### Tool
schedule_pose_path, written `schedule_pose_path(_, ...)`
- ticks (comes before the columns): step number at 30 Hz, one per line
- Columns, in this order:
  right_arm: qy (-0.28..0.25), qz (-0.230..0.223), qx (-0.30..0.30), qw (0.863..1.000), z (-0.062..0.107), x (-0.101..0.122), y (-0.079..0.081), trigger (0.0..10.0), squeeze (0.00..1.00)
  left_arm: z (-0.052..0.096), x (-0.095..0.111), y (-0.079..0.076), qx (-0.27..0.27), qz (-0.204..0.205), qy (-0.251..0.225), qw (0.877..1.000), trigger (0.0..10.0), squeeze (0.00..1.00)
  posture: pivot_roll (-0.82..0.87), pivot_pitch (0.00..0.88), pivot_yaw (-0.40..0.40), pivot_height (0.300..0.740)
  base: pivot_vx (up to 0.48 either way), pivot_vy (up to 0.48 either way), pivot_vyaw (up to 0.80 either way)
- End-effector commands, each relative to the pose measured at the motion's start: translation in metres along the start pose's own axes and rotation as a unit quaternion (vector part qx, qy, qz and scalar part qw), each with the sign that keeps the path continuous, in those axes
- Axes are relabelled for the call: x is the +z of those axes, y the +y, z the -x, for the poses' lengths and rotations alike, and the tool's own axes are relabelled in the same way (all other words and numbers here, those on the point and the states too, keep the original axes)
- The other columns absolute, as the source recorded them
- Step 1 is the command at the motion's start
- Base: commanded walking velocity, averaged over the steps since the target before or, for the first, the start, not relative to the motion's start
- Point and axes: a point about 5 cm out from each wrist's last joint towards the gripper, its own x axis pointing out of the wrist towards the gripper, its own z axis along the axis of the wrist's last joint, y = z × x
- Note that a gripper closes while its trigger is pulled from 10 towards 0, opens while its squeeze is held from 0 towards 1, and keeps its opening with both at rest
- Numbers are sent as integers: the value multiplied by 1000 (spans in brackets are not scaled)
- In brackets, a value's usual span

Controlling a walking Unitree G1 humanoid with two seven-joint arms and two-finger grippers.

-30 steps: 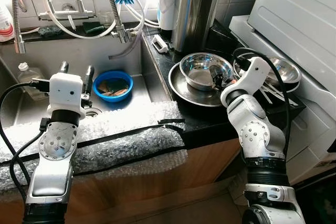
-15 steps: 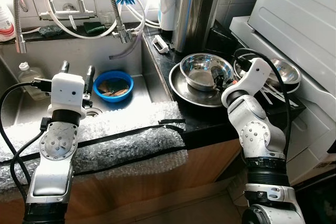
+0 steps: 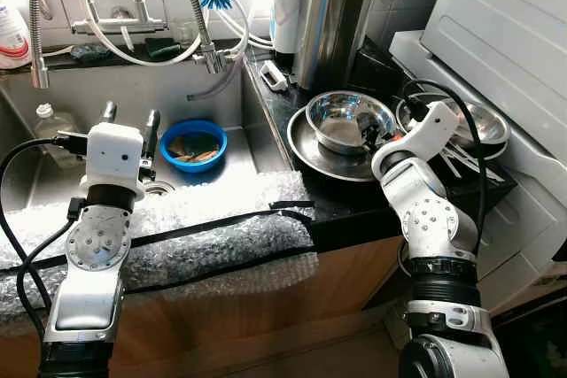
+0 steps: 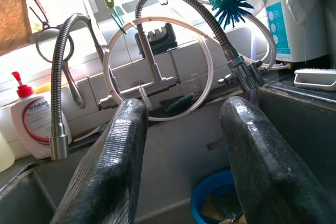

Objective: Kitchen organization

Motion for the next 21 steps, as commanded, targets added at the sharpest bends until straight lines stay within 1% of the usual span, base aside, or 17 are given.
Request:
schedule_pose_path(1, 2, -7, -1, 1000, -1, 2, 3, 0, 0, -3, 2, -2, -8, -8, -10, 1000, 10000, 0, -56, 0, -77, 727, 0, 0, 0)
schedule_pose_path(14, 3, -13, -1, 1000, -3, 3, 5, 0, 0, -3, 2, -2, -12, -7, -8, 1000, 10000, 0, -53, 0, -78, 727, 0, 0, 0)
schedule_pose_path(21, 4, -15, -3, 1000, -3, 3, 5, 0, 0, -3, 1, -6, -24, -3, -7, 1000, 10000, 0, -53, 0, -76, 727, 0, 0, 0)
